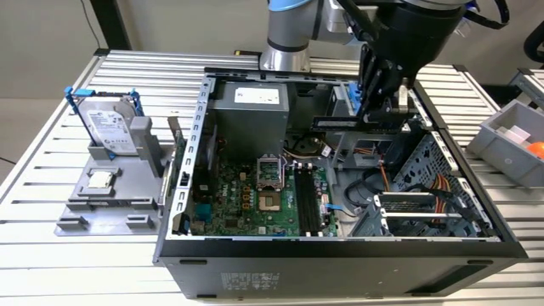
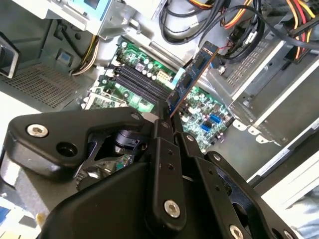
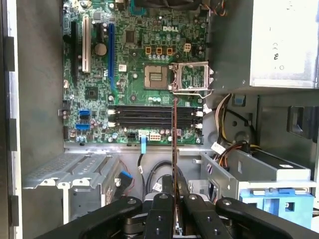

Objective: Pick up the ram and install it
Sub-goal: 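Pick up the ram and move it above insertion slot, then insert the ram into the slot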

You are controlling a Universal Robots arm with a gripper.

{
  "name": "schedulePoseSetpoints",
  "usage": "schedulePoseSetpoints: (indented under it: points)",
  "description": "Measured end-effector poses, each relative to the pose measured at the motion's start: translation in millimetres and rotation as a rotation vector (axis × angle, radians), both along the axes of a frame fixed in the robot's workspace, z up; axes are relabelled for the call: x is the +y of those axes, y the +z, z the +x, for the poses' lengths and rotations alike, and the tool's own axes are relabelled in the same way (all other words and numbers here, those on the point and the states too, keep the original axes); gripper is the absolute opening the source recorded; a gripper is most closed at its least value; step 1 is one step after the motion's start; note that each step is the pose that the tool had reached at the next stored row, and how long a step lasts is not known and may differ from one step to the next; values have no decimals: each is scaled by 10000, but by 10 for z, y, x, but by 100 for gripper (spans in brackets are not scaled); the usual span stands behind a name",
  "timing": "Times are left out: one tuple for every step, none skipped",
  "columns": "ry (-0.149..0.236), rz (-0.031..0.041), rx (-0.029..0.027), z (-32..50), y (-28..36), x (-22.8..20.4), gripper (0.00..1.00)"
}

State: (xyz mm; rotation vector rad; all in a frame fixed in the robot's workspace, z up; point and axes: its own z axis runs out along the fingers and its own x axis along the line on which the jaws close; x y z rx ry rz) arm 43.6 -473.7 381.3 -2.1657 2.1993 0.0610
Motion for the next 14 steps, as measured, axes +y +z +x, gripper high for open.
schedulePoseSetpoints:
  points:
    - [-65, 1, 0, -6, 0, 0, 0]
    - [-133, 0, 0, -11, 0, 0, 0]
    - [-205, 0, 0, -16, 0, 0, 0]
    - [-258, -1, 1, -22, 0, 0, 0]
    - [-290, 0, 1, -30, 0, 0, 0]
    - [-298, 0, 0, -37, 0, 0, 0]
    - [-300, 0, 0, -40, 0, -1, 0]
    - [-299, 1, 0, -40, 0, -4, 0]
    - [-299, 0, 0, -40, 0, -7, 0]
    - [-299, 1, 0, -41, 0, -10, 0]
    - [-299, 0, 0, -41, 0, -13, 0]
    - [-299, 0, 0, -41, 0, -17, 0]
    - [-299, 0, 0, -41, 0, -19, 0]
    - [-299, 0, 0, -41, 0, -21, 0]
